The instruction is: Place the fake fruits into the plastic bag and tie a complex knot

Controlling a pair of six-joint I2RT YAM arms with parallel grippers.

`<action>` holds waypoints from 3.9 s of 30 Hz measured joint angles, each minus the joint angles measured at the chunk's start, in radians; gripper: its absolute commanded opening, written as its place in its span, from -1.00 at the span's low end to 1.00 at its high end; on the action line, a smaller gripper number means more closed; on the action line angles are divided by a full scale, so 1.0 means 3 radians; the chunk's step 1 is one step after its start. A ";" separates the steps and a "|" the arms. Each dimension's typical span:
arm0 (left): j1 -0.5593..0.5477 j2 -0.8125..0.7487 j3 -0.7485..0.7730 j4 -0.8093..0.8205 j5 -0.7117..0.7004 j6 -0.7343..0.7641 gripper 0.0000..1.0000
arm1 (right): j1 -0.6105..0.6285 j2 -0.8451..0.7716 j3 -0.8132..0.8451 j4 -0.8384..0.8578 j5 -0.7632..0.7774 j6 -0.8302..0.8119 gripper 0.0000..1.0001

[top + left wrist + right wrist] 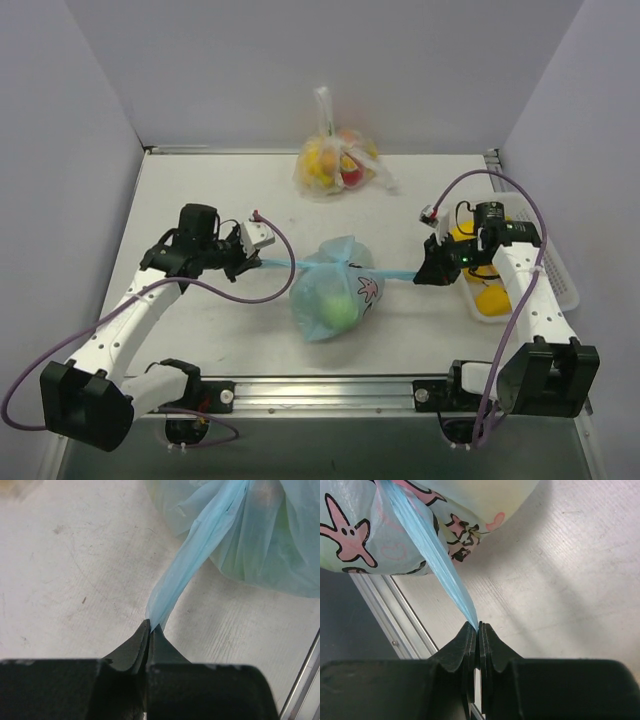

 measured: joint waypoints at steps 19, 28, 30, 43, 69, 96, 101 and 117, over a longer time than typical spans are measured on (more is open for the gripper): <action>0.0160 0.0187 0.0553 -0.0526 0.0234 -0.0127 -1.00 | 0.0047 0.0243 0.0437 -0.0313 -0.0046 0.0202 -1.00; -0.0738 0.0327 0.1615 -0.0619 0.0303 -0.1031 -1.00 | 0.1137 0.0249 0.1425 -0.0226 -0.0056 0.1148 -1.00; -0.0796 0.0399 0.1589 -0.0575 0.0399 -0.1263 -1.00 | 0.1188 0.0350 0.1549 -0.0150 -0.0188 0.1315 -1.00; -0.0163 0.0495 0.1045 0.0099 0.0701 -0.2300 -1.00 | 0.1779 0.0862 0.1811 0.0659 -0.0203 0.2060 -1.00; 0.0407 0.1893 0.1569 0.0922 0.0409 -0.2167 -1.00 | 0.1540 0.1947 0.1991 0.1647 0.1165 0.2186 -1.00; -0.0151 0.1413 0.0992 0.0582 0.0347 -0.1783 -0.11 | 0.1223 0.1141 0.1019 0.1329 0.0804 0.2045 0.07; -0.0102 0.1381 0.1141 0.0238 0.0266 -0.1795 0.95 | 0.1134 0.0844 0.1016 0.1216 0.0664 0.2029 0.87; 0.1459 0.1144 0.1939 -0.0910 0.0317 -0.1893 0.95 | -0.0642 0.0067 0.1191 0.0510 0.0469 0.2001 1.00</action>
